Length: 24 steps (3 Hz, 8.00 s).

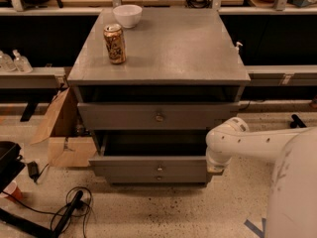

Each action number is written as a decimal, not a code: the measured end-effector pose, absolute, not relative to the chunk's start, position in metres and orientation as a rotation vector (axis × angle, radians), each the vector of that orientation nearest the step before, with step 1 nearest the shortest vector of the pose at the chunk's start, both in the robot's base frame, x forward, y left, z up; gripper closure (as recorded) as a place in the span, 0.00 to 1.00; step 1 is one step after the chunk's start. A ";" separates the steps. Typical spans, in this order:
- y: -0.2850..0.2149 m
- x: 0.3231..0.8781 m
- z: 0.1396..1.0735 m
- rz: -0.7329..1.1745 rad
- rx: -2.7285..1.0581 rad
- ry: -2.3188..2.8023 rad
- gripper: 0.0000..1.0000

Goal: Open middle drawer

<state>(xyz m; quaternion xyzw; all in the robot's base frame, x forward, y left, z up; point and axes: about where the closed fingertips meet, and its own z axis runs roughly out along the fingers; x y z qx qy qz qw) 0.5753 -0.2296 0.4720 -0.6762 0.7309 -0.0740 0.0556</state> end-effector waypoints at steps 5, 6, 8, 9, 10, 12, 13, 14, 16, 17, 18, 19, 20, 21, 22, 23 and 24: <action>-0.198 0.604 0.433 -0.110 -2.072 2.118 0.00; -0.198 0.603 0.432 -0.109 -2.073 2.119 0.00; -0.203 0.586 0.410 -0.045 -2.100 2.208 0.41; -0.204 0.584 0.410 -0.038 -2.102 2.221 0.66; -0.204 0.584 0.412 -0.038 -2.102 2.221 0.87; -0.204 0.584 0.414 -0.038 -2.102 2.221 1.00; -0.204 0.584 0.415 -0.038 -2.102 2.221 1.00; -0.204 0.584 0.415 -0.038 -2.102 2.221 1.00; -0.204 0.584 0.415 -0.038 -2.102 2.221 1.00; -0.204 0.584 0.415 -0.038 -2.102 2.221 0.83; -0.204 0.584 0.415 -0.038 -2.102 2.221 0.59; -0.204 0.584 0.415 -0.038 -2.102 2.221 0.35; -0.204 0.584 0.415 -0.038 -2.102 2.221 0.13; -0.204 0.584 0.415 -0.037 -2.102 2.221 0.00; -0.204 0.584 0.415 -0.037 -2.102 2.221 0.00; -0.206 0.611 0.435 -0.129 -2.113 2.245 0.00; -0.206 0.614 0.436 -0.133 -2.108 2.244 0.00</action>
Offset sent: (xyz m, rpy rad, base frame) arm 0.0296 0.0213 0.0230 0.0949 -0.1661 0.0721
